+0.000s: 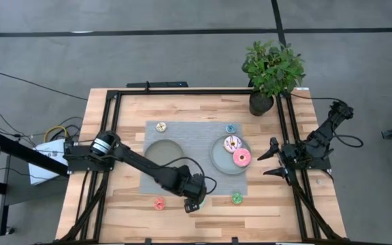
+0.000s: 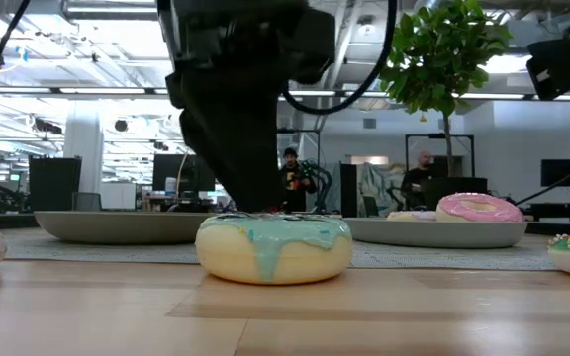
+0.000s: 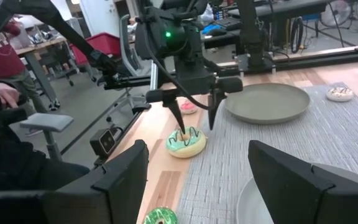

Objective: Pick & Place donuts
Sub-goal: Put the big light blue donut into the blue plate

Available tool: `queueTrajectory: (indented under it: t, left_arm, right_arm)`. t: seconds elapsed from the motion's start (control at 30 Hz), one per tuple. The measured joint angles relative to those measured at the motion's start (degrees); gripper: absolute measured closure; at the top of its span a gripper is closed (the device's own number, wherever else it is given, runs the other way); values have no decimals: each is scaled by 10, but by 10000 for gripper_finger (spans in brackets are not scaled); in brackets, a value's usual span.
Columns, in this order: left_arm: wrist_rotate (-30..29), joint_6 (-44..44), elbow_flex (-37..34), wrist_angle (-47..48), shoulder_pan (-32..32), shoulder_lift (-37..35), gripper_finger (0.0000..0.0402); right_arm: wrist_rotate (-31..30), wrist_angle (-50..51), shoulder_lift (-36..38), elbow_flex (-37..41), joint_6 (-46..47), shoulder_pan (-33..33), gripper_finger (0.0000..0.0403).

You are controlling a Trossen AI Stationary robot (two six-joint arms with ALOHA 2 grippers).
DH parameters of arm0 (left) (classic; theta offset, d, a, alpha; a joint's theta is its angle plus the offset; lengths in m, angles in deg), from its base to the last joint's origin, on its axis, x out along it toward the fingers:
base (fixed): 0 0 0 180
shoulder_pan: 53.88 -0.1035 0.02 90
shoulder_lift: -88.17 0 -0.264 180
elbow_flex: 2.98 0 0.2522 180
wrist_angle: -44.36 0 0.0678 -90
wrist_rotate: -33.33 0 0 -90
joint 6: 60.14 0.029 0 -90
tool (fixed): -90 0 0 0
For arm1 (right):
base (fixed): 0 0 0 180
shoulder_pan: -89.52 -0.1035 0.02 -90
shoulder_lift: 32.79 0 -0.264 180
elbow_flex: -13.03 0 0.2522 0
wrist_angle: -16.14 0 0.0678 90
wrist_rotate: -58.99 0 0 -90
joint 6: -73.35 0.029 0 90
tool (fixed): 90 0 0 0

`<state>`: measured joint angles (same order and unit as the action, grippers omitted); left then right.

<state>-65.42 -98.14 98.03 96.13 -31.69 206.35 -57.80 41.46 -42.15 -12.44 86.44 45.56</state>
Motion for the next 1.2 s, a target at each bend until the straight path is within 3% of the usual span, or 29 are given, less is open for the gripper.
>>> queueTrajectory:
  t: [1.07,1.2]
  left_arm:
    - [24,-23,2,-4,-3,6,143]
    - [52,-26,4,-15,-3,26,143]
  right_arm:
    - [0,0,0,0,0,0,137]
    - [0,0,0,0,0,0,137]
